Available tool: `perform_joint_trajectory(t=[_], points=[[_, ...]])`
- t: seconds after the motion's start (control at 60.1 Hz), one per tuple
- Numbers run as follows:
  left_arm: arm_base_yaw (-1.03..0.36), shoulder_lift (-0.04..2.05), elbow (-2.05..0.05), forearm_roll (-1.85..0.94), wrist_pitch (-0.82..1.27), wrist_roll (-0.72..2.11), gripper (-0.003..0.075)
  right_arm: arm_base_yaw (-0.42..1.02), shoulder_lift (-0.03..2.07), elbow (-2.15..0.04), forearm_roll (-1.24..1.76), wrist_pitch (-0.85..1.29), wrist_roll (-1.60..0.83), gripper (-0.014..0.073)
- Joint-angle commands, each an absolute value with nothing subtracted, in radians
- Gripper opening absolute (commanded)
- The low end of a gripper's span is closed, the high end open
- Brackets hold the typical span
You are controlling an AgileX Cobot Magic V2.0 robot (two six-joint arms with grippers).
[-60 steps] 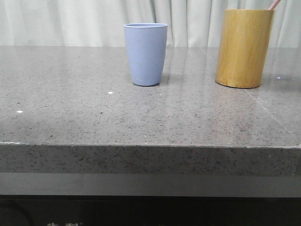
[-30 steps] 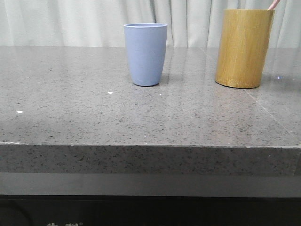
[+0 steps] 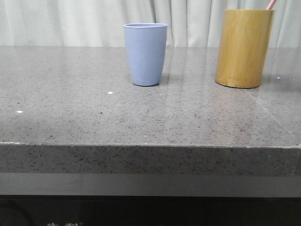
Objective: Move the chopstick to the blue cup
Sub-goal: 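Grasp the pink stick with the right gripper and pull it out, then carry the pink stick over the blue cup and release it inside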
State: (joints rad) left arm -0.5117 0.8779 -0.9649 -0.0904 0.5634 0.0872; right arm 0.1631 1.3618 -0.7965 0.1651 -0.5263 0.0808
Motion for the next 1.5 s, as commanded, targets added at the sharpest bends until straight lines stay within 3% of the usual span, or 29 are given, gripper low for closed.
perform_joint_trajectory(t=[0.0, 0.2, 0.432, 0.765, 1.114, 1.48], points=[[-0.511, 0.869, -0.993, -0.095, 0.496, 0.078, 0.0349, 0.165, 1.334, -0.857, 0.114, -0.588, 0.078, -0.0065], [-0.511, 0.869, -0.993, -0.095, 0.498, 0.078, 0.0349, 0.165, 1.328, -1.006, 0.021, -0.423, 0.078, -0.0065], [-0.511, 0.869, -0.993, -0.095, 0.498, 0.078, 0.0349, 0.179, 1.328, -1.286, -0.061, -0.048, 0.078, -0.0067], [-0.511, 0.869, -0.993, -0.094, 0.498, 0.078, 0.0349, 0.323, 1.329, -1.600, -0.056, 0.232, 0.078, -0.0067], [-0.511, 0.869, -0.993, -0.094, 0.498, 0.078, 0.0349, 0.529, 1.414, -1.621, -0.013, 0.135, 0.078, -0.0067], [-0.511, 0.869, -0.993, -0.094, 0.498, 0.078, 0.0349, 0.545, 1.607, -1.621, -0.085, 0.086, 0.077, -0.0067]])
